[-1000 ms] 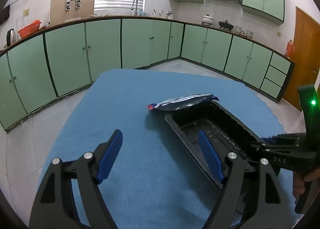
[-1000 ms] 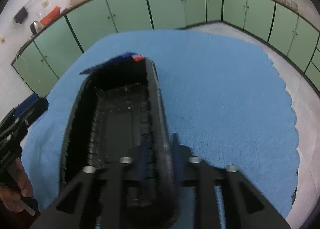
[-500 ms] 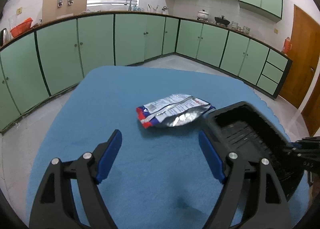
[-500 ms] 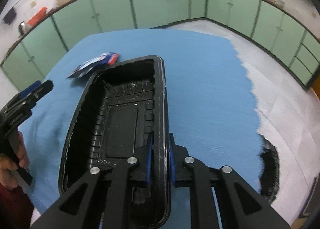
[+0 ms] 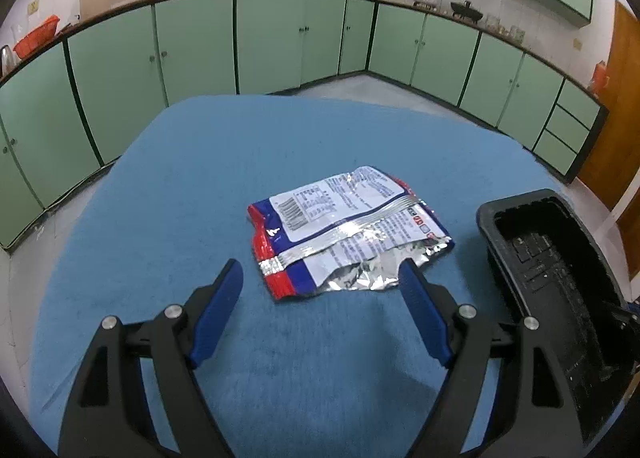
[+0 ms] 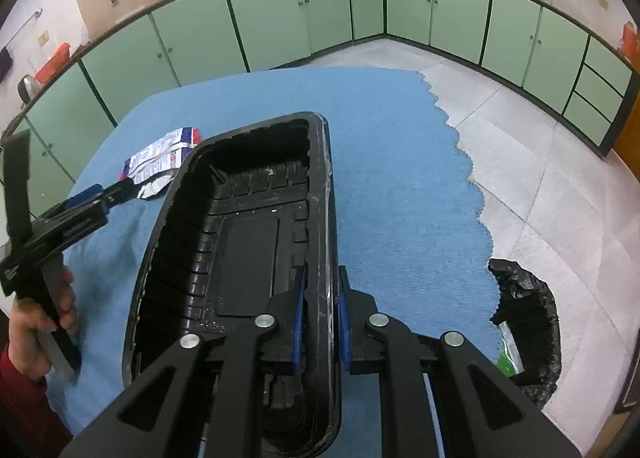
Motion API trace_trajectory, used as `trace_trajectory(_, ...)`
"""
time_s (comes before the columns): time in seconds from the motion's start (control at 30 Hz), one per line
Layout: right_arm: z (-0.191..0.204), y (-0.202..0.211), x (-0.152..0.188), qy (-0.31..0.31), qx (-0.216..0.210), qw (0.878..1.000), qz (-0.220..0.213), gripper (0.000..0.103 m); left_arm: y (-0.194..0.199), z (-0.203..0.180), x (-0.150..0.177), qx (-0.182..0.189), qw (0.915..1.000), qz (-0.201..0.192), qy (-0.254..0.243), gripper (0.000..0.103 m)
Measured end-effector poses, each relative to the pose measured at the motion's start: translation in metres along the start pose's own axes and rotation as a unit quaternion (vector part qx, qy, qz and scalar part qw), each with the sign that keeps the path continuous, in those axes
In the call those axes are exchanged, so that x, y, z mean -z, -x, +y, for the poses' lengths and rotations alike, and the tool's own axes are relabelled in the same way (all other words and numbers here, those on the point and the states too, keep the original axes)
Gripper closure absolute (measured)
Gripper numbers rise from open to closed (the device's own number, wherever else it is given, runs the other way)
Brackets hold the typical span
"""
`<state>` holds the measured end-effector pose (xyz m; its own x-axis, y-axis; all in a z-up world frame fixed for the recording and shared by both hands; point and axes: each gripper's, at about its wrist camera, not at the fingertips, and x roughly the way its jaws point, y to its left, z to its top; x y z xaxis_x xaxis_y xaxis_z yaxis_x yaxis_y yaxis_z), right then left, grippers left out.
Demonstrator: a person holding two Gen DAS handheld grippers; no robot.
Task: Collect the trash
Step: 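Move the left gripper to the silver-red snack wrapper on the mat while the right holds the tray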
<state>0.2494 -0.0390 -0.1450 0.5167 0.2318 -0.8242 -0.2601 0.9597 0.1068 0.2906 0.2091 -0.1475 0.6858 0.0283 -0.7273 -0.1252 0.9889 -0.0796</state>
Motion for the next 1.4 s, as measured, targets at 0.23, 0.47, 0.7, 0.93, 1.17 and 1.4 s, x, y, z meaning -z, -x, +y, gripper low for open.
trace_trajectory(0.23,-0.003,-0.003,0.002,-0.004,-0.005,1.000,0.002,0.089,-0.015,0.010,-0.005,0.002,0.9994,0.028,0.022,0.062)
trace_trajectory(0.47,0.000,0.000,0.004,0.002,-0.003,1.000,-0.004,0.089,-0.001,0.016,-0.004,0.009,0.9996,-0.006,0.025,0.103)
trace_trajectory(0.7,0.001,0.004,0.005,0.005,-0.003,1.000,-0.008,0.089,0.012,0.011,0.003,0.027,0.9993,-0.014,0.020,0.101)
trace_trajectory(0.93,-0.004,0.002,0.000,-0.006,-0.006,1.000,-0.007,0.089,-0.003,-0.003,-0.017,0.007,0.9998,-0.015,-0.015,0.042)
trace_trajectory(1.17,-0.007,-0.006,-0.011,-0.013,-0.003,1.000,-0.004,0.089,-0.031,-0.019,-0.040,-0.014,0.9988,0.002,-0.046,0.028)
trace_trajectory(1.4,-0.008,-0.010,-0.014,-0.018,-0.002,1.000,-0.001,0.089,-0.060,-0.018,-0.045,-0.010,0.9984,0.040,-0.040,0.041)
